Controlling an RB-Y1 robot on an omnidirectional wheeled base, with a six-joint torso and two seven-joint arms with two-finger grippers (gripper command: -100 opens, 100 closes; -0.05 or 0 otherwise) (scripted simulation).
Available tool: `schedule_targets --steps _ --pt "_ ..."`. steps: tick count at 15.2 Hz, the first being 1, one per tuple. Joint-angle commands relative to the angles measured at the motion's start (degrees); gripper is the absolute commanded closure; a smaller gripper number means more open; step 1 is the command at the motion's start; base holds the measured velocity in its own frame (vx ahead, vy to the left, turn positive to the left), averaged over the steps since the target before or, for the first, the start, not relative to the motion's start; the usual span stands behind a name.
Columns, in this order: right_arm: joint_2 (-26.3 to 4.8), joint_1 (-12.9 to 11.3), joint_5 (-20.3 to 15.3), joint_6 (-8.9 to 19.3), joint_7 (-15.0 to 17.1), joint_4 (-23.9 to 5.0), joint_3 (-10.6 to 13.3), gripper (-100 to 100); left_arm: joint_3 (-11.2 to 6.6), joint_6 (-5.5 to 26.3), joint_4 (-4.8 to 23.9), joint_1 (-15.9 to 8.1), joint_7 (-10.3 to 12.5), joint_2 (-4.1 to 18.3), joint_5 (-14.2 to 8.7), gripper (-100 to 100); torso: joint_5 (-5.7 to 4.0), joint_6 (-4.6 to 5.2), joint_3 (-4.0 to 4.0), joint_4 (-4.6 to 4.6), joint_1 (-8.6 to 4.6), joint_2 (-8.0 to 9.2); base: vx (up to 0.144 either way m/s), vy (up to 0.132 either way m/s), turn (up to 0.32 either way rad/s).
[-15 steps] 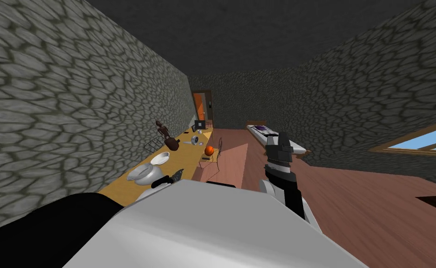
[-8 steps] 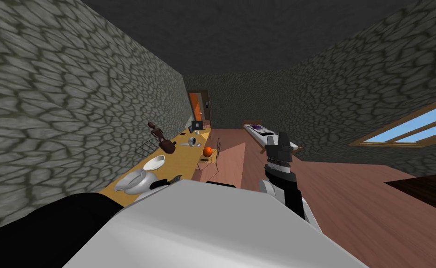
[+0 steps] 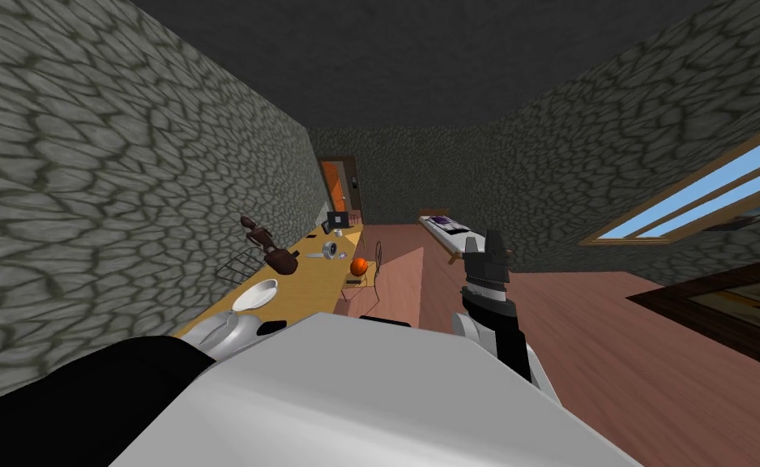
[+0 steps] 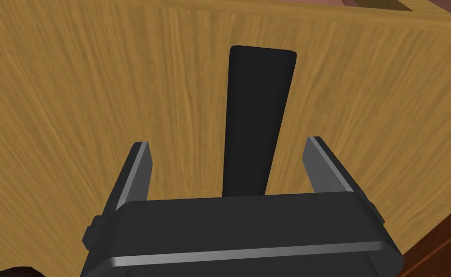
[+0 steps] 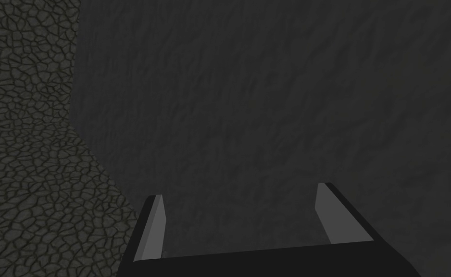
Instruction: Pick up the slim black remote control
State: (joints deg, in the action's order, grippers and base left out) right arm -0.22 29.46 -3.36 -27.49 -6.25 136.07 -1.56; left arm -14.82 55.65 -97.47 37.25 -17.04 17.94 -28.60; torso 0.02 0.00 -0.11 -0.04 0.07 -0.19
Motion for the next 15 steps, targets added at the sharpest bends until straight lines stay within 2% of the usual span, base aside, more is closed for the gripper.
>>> schedule_targets --steps 1,2,4,5,9,10,11,15 --pt "0.0 0.0 0.0 0.0 0.0 0.0 0.0 0 -0.5 2.76 0.8 0.25 -0.46 0.15 -0.79 -100 0.0 0.0 0.0 0.0 0.0 0.0 0.028 0.025 -0.119" --pt "0.0 0.0 0.0 0.0 0.0 0.0 0.0 0 -0.5 2.76 0.8 0.25 -0.46 0.15 -0.79 -100 0.0 0.01 0.0 0.0 -0.01 0.0 0.025 0.027 -0.1" --pt "0.0 0.0 0.0 0.0 0.0 0.0 0.0 0 -1.01 5.65 2.01 0.43 -1.02 0.24 -1.65 -100 0.0 0.0 0.0 0.0 -0.01 0.0 0.033 0.031 -0.121" --pt "0.0 0.0 0.0 0.0 0.0 0.0 0.0 0 -1.01 5.65 2.01 0.43 -1.02 0.24 -1.65 -100 0.0 0.0 -0.01 0.0 0.0 -0.01 0.033 0.029 -0.091" --pt "0.0 0.0 0.0 0.0 0.0 0.0 0.0 0 -1.6 9.11 3.46 0.62 -1.69 0.3 -2.69 -100 0.0 0.0 0.0 0.0 0.0 -0.01 0.029 0.031 -0.101" --pt "0.0 0.0 0.0 0.0 0.0 0.0 0.0 0 -1.59 8.34 2.9 0.59 -1.49 0.47 -2.6 -100 0.0 0.0 -0.01 0.0 0.0 -0.02 0.019 0.019 -0.03" --pt "0.0 0.0 0.0 0.0 0.0 0.0 0.0 0 -1.04 7.38 4.67 -0.24 -1.39 0.07 -2.06 -100 -0.01 -0.01 0.0 0.0 -0.04 0.01 0.0 0.017 -0.018" --pt "0.0 0.0 0.0 0.0 0.0 0.0 0.0 0 -0.1 5.25 7.56 -1.64 -1.19 -0.55 -1.14 -100 -0.01 -0.01 0.1 0.04 -0.06 0.19 -0.023 0.021 -0.023"
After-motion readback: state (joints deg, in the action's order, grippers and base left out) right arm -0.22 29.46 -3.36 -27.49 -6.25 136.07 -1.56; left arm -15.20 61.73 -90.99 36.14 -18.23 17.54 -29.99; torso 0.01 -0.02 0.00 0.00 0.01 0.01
